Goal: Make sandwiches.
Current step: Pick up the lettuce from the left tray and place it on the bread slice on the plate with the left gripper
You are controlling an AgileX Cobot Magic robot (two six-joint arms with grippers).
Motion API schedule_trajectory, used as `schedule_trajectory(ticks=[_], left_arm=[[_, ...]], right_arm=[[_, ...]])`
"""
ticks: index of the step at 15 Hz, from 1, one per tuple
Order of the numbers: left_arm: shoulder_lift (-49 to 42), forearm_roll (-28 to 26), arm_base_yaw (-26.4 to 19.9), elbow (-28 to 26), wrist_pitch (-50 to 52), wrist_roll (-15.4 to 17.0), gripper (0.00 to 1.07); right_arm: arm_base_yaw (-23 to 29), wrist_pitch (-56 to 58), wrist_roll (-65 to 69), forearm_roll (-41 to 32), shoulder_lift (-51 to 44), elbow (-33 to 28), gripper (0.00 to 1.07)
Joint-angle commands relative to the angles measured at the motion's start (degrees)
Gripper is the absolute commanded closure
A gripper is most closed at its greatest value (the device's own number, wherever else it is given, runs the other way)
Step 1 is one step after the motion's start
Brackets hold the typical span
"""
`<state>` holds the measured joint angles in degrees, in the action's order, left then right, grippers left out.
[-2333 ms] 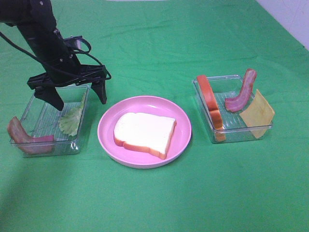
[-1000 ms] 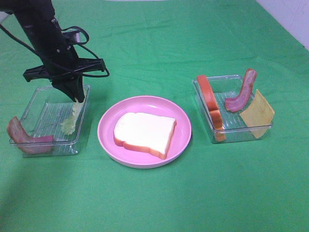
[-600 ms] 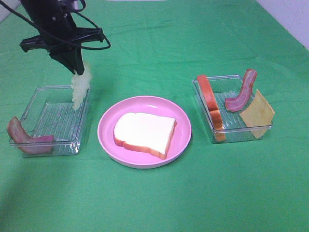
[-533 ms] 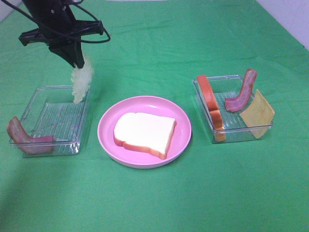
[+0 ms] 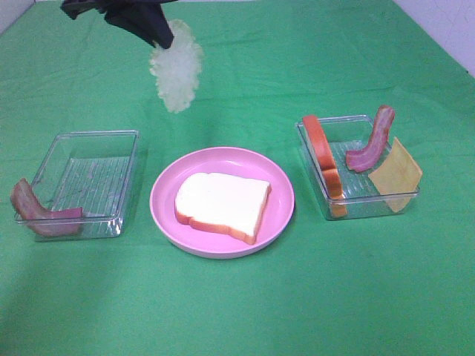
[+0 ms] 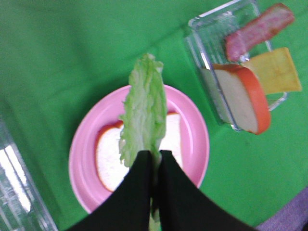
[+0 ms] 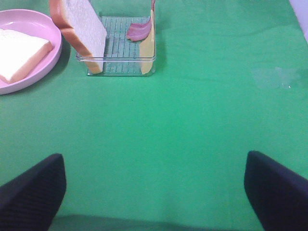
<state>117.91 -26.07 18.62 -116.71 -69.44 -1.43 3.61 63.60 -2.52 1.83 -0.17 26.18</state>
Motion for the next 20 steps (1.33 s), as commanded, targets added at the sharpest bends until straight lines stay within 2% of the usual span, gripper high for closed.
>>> schedule_trajectory(ticks=[1,3,7,10,13,15,17,19,20], left_arm=[[0.4,-2.3,4.0,-0.2,-6.1,-4.1,1.07],[2.9,-2.3,9.3,-0.1,-6.1,-4.6,1.07],[6.9,-2.3,13.8,-0.1,-6.2,-4.5,1.07],[8.3,-2.3,15.0,2.6,-6.2,-4.8,1.07],[11.1,-2.3,15.0,4.5,-6.2,-7.6,1.07],[13.1,-2.1,14.4,4.5,-6.2,-7.7,1.07],[14.5,1.1,13.8,4.5,-6.4,-6.6,1.07],[14.6,7.4,13.8,4.5,-6.4,-6.0,1.07],[14.6,10.5,13.8,4.5,-6.4,-4.4,1.07]], right_arm=[[-0.4,-0.7,-0.2,0.0,-1.8,-0.2,0.11],[-0.4,-0.7,-0.2,0.0,-1.8,-0.2,0.11],[-0.4,-0.7,-0.2,0.0,-1.8,-0.2,0.11],[-0.4,-0.7,-0.2,0.0,-1.8,-0.2,0.11],[-0.4,-0.7,-0.1,0.0,-1.8,-0.2,0.11],[-0.4,-0.7,-0.1,0.0,-1.8,-0.2,0.11],[-0.4,-0.7,-0.1,0.0,-1.8,-0.2,0.11],[-0.4,-0.7,-0.1,0.0,-1.8,-0.2,0.11],[-0.4,-0.7,-0.1,0.0,-1.8,-0.2,0.11]])
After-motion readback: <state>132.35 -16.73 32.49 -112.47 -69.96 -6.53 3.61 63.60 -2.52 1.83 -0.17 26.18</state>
